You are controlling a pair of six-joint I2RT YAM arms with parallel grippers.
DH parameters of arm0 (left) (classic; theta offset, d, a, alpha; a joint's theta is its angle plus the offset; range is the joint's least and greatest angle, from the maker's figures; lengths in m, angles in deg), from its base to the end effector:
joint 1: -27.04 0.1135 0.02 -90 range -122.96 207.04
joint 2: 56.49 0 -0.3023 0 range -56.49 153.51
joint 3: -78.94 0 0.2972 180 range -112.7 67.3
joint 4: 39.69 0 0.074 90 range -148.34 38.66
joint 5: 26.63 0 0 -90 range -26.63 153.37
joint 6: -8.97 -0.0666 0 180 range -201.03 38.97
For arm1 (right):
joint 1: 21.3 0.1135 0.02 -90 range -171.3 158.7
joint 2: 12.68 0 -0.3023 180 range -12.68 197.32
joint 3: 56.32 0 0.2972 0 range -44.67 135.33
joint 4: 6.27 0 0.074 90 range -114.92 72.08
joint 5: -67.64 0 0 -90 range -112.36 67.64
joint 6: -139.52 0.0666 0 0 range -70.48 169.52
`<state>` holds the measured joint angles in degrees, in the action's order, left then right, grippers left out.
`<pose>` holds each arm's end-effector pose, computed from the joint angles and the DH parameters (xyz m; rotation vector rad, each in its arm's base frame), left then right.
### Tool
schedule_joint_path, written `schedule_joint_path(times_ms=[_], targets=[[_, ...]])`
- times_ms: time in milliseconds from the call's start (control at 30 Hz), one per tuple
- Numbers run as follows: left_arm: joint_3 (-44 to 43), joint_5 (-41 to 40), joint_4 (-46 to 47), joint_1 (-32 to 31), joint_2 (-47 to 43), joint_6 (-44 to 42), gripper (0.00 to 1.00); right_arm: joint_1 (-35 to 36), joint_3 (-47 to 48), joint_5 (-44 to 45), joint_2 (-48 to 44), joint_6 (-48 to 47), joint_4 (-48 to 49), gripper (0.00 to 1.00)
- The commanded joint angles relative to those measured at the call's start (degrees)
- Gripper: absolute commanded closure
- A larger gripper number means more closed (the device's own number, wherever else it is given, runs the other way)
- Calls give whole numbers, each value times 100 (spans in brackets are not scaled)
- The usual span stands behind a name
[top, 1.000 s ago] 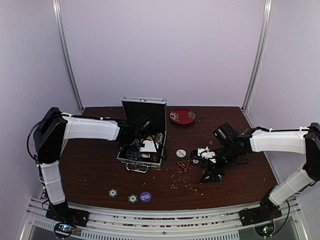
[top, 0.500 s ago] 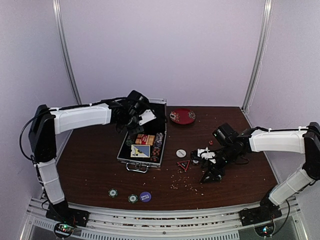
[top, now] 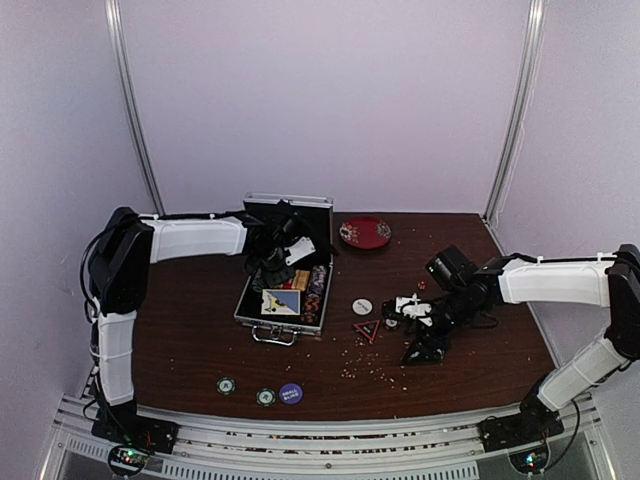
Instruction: Pack up texas hold em set
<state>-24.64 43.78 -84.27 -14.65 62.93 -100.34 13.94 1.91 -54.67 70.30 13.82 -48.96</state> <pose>0.4046 -0.3304 0.1768 1.1970 2.2617 0.3020 0.2269 0.2039 0.1688 -1.6617 2.0684 0.7652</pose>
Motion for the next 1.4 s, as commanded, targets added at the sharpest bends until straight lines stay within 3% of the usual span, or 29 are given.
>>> schedule_joint_path(times_ms=[0,400,867,1000,1100,1233,1367], targets=[[298,359,166,-107,-38,36,82,-35,83,77,19,3,31,23],[581,1167,190,-405,-54,26,83,-44,77,120,82,-20,29,23],[753,-135,-150,-348,-1095,772,79,-44,105,46,36,-11,-8,23],[689,-52,-273,-357,-1628,1004,78,-44,216,117,-10,1,-60,23],[1050,464,111,-357,-2218,1005,76,-43,423,345,115,-89,-193,24],[2171,1557,1322,-351,-3280,577,72,-35,845,683,518,-234,-309,25],[3637,1765,3266,-319,-4121,479,48,19,1608,745,1067,-488,-572,25]])
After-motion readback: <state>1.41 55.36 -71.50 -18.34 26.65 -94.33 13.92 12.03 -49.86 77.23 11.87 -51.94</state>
